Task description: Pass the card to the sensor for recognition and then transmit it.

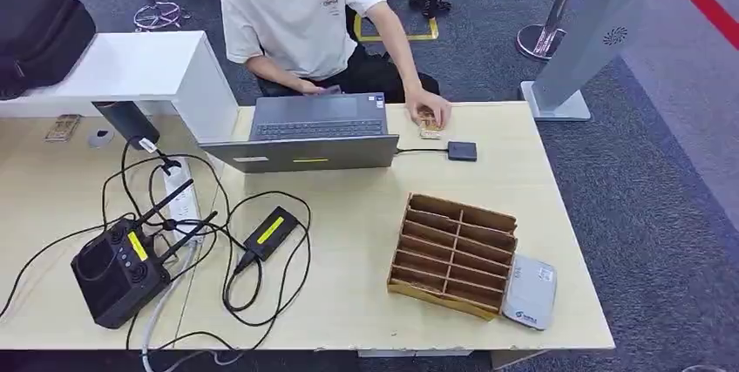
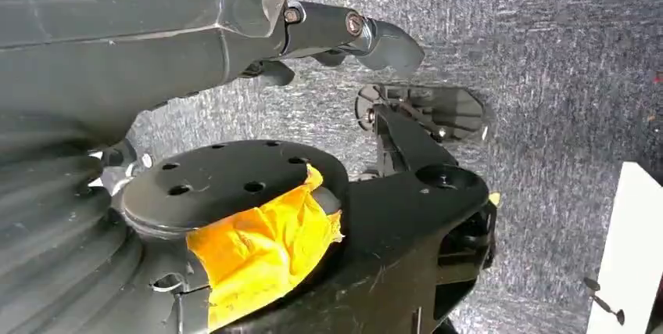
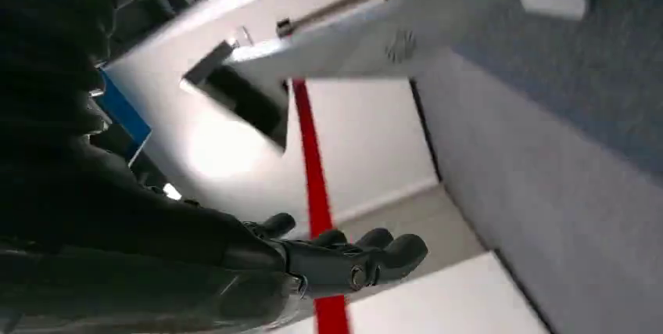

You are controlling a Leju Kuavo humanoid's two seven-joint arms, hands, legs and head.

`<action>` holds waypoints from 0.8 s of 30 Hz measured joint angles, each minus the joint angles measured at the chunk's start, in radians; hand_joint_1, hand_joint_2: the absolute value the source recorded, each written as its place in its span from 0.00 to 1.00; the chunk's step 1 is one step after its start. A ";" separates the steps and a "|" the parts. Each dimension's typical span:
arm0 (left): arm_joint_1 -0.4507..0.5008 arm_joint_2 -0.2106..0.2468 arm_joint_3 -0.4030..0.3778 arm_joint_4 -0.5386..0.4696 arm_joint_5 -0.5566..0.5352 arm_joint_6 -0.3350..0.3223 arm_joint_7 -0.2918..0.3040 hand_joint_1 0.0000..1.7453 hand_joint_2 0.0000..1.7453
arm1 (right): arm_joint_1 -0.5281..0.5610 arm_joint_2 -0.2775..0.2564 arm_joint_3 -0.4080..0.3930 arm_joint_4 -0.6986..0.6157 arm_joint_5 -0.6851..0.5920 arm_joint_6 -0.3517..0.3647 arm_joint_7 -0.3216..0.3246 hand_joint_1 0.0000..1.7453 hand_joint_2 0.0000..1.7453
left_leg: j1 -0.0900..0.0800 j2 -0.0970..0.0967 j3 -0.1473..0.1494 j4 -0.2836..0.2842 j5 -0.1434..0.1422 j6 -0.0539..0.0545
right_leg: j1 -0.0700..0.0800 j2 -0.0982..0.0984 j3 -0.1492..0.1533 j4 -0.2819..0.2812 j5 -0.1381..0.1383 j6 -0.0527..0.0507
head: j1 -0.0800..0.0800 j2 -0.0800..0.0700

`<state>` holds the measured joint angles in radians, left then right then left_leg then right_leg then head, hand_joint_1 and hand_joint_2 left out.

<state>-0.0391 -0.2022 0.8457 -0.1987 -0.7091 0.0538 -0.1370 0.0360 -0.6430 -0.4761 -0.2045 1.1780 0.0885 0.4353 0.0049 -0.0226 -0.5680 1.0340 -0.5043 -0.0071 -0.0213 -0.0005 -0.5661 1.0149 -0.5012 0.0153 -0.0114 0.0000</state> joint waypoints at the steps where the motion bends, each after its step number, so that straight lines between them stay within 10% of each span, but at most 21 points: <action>1: -0.001 0.000 0.000 0.000 0.000 0.002 0.005 0.00 1.00 | -0.001 0.040 -0.009 0.003 -0.012 0.000 -0.004 0.00 1.00 | 0.000 0.001 0.001 0.000 0.000 0.000 | 0.000 0.001 0.000 0.000 0.000 0.000 | 0.000 0.000; 13: -0.004 0.005 0.019 0.000 0.012 -0.003 0.105 0.00 1.00 | -0.030 0.423 -0.160 0.015 -0.149 0.021 -0.069 0.00 1.00 | 0.004 0.002 0.001 -0.001 0.003 -0.005 | 0.003 0.002 0.000 0.002 0.002 -0.003 | 0.000 0.000; 24: -0.010 0.011 0.031 0.000 -0.002 -0.003 0.158 0.00 1.00 | -0.052 0.572 -0.174 0.017 -0.119 0.057 -0.037 0.00 1.00 | 0.004 0.002 0.001 -0.001 0.003 -0.006 | 0.003 0.002 0.000 0.002 0.002 -0.004 | 0.000 0.000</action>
<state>-0.0491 -0.1915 0.8770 -0.1987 -0.7111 0.0507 0.0210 -0.0162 -0.0714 -0.6500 -0.1877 1.0586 0.1453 0.3983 0.0087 -0.0207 -0.5669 1.0335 -0.5010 -0.0132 -0.0180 0.0013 -0.5657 1.0166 -0.4991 0.0115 -0.0111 0.0000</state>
